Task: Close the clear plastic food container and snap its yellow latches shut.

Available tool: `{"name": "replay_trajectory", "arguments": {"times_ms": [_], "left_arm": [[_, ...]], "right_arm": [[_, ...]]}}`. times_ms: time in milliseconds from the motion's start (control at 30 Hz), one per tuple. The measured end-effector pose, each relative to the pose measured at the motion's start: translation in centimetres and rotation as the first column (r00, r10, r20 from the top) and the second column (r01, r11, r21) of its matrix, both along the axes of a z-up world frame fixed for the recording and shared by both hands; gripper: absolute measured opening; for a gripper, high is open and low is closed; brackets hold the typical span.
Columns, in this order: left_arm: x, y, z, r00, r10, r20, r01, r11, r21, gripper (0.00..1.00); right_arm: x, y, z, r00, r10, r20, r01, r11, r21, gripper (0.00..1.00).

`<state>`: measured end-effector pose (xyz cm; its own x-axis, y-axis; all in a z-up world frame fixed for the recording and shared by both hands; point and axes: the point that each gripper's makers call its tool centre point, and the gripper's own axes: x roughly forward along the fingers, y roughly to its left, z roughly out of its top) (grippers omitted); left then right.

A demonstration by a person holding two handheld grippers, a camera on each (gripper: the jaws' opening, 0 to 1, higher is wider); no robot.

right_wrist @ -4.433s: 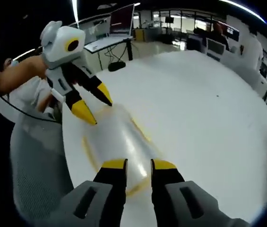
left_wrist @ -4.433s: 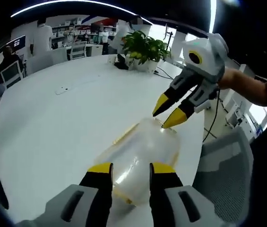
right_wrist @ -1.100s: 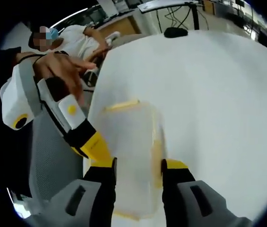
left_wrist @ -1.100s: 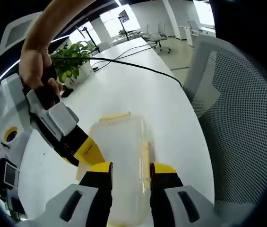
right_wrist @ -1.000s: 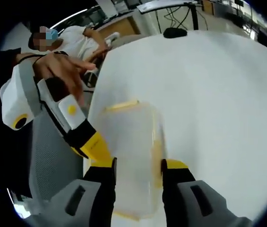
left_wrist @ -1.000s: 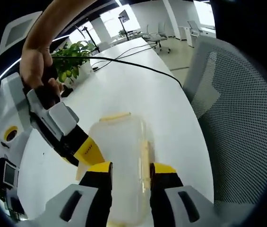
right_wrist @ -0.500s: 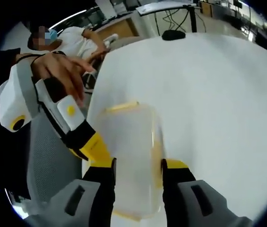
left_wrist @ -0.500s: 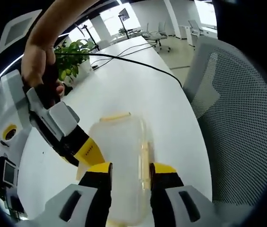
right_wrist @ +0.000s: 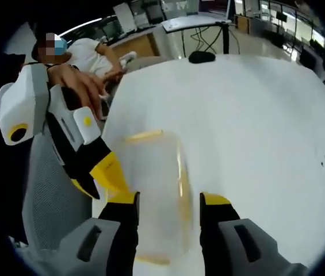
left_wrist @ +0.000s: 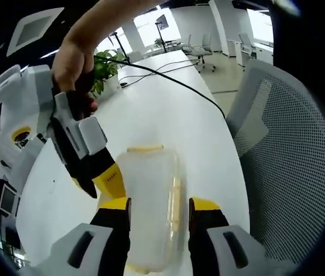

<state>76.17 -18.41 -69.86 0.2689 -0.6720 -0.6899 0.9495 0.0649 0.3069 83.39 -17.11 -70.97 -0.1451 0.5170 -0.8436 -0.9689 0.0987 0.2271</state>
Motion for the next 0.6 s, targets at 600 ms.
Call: {"name": "replay_trajectory", "arguments": {"times_ms": [600], "left_arm": [[2.1,3.5,1.1,0.978,0.186,-0.095,-0.193,0.979,-0.069,0.49]], "right_arm": [[-0.3,-3.8,1.9,0.989,-0.091,0.115,0.085,0.995,0.061,0.44]]}}
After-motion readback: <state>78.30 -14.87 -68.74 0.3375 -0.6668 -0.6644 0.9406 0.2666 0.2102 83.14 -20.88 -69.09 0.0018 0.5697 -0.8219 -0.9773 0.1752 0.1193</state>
